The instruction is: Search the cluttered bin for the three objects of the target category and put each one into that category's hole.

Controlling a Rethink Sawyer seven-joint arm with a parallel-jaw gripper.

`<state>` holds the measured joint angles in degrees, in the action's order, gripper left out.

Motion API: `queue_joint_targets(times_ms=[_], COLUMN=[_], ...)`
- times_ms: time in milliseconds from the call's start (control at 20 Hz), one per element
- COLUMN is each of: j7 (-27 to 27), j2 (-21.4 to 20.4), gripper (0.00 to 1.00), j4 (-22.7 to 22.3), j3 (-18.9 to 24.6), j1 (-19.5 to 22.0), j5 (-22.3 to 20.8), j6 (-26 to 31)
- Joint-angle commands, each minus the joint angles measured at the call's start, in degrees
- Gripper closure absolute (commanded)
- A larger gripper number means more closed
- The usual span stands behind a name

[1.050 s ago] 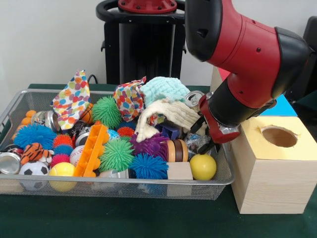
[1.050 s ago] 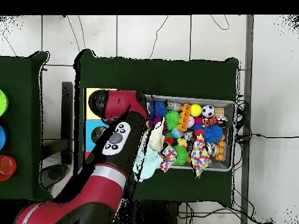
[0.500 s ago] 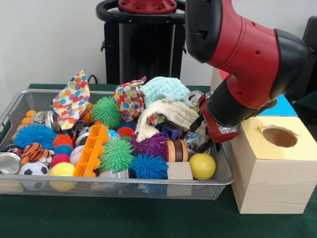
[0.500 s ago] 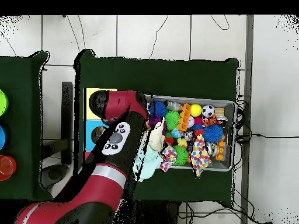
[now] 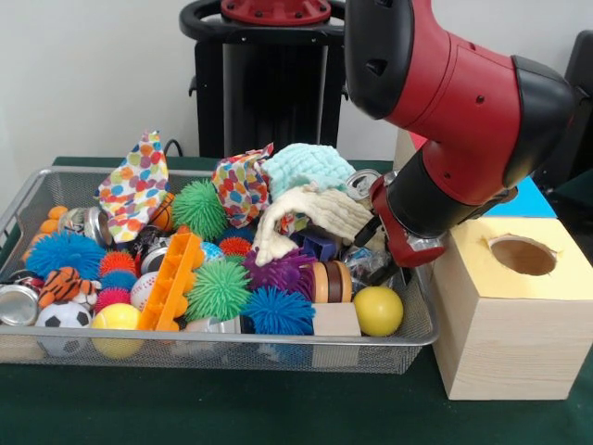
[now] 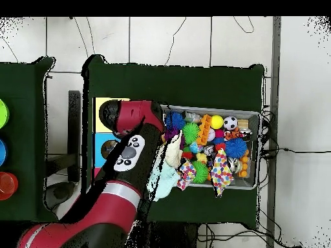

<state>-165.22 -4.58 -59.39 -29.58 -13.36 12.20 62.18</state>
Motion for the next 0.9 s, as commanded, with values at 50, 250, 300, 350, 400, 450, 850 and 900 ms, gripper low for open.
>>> queue_joint_targets(times_ms=[50,250,300,350,400,450,850,900], j7=[-7.98,-7.81,-7.81,-7.75,-7.68,-7.61,-7.08,-7.13], j2=[5.0,4.86,4.86,4.81,4.77,4.73,4.73,4.77], gripper=[0.0,0.0,1.0,1.0,1.0,1.0,1.0,1.0], j4=[-4.87,-5.15,-5.17,-5.26,-5.34,-5.43,-5.56,-5.52], j3=[9.02,9.28,9.28,9.35,9.41,9.48,9.91,9.89], j1=[1.08,1.25,1.28,1.33,1.38,1.42,1.64,1.63], j5=[3.61,3.83,3.86,3.9,3.95,3.99,4.55,4.59], j6=[1.6,0.8,0.73,0.56,0.4,0.23,0.72,0.82])
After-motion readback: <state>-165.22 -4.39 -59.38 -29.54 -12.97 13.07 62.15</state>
